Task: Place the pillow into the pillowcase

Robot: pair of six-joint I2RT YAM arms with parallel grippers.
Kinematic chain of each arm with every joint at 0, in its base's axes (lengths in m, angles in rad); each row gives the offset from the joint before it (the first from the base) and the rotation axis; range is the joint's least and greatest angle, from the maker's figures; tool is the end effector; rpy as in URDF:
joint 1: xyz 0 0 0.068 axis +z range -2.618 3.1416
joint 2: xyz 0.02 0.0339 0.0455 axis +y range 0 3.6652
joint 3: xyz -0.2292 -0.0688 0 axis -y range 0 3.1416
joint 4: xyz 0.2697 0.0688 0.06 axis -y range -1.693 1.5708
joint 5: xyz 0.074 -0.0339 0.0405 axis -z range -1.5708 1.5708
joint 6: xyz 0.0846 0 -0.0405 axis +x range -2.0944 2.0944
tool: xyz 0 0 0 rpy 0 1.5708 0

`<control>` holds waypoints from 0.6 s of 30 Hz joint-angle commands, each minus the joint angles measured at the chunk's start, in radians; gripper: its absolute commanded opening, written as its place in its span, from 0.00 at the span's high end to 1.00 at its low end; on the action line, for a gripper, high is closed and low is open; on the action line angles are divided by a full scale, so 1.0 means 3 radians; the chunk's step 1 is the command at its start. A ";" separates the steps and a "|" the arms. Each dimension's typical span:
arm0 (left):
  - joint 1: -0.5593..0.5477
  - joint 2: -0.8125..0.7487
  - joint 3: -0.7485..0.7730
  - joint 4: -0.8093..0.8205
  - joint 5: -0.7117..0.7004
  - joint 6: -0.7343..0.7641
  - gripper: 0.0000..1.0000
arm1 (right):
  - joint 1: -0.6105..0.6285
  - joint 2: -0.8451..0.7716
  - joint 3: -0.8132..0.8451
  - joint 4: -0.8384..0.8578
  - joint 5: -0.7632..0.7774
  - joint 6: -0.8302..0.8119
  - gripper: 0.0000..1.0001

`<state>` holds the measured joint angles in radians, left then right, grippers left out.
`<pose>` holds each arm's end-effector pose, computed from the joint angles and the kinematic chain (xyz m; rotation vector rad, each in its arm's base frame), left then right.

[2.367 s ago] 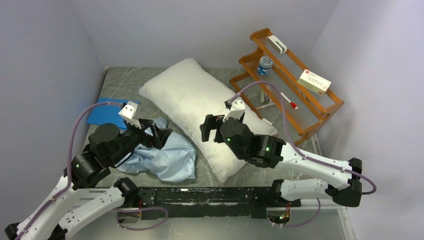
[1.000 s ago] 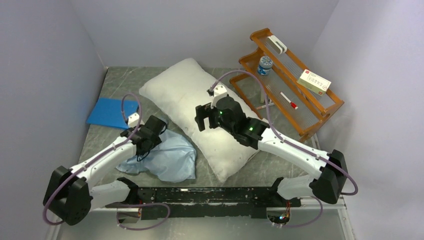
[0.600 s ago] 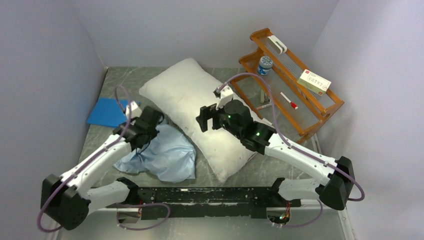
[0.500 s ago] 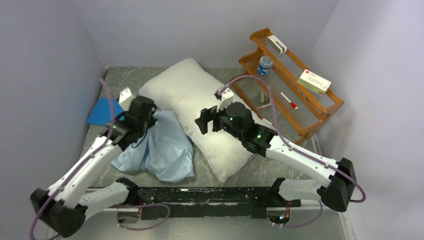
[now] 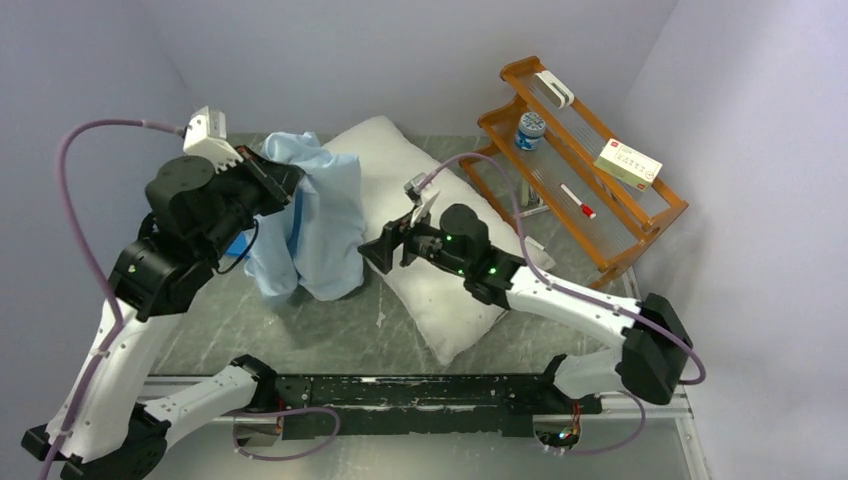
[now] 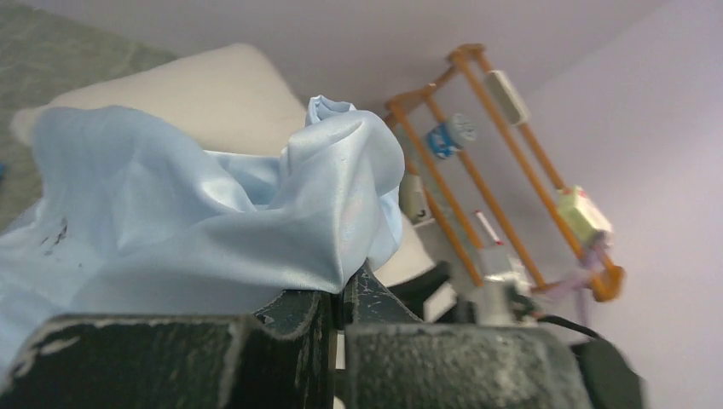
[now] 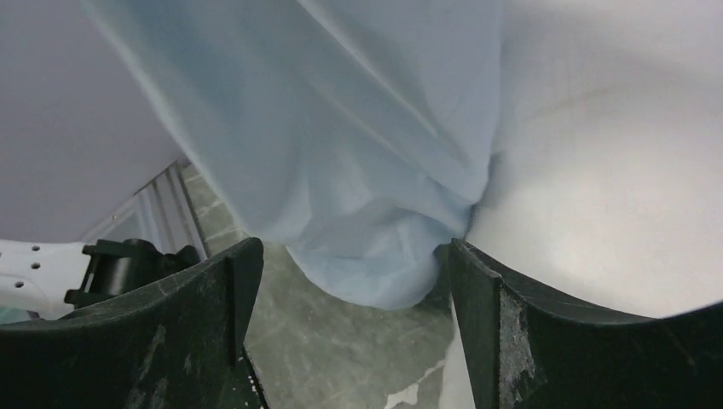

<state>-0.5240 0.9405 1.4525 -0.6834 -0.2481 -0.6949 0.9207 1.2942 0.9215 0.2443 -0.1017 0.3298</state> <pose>0.2220 -0.1043 0.4565 -0.3373 1.7535 -0.6741 0.2276 0.3135 0.2714 -0.6026 1.7025 1.0029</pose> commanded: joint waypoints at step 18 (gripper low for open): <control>0.0018 -0.0089 0.0208 -0.0015 -0.0010 0.0577 0.95 | 0.0052 -0.0794 0.0327 -0.0664 0.1554 -0.0032 1.00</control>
<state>-0.5240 0.9051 1.5917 -0.6895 -0.1772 -0.5835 0.9466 1.2858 0.9909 0.1783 0.1005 0.3187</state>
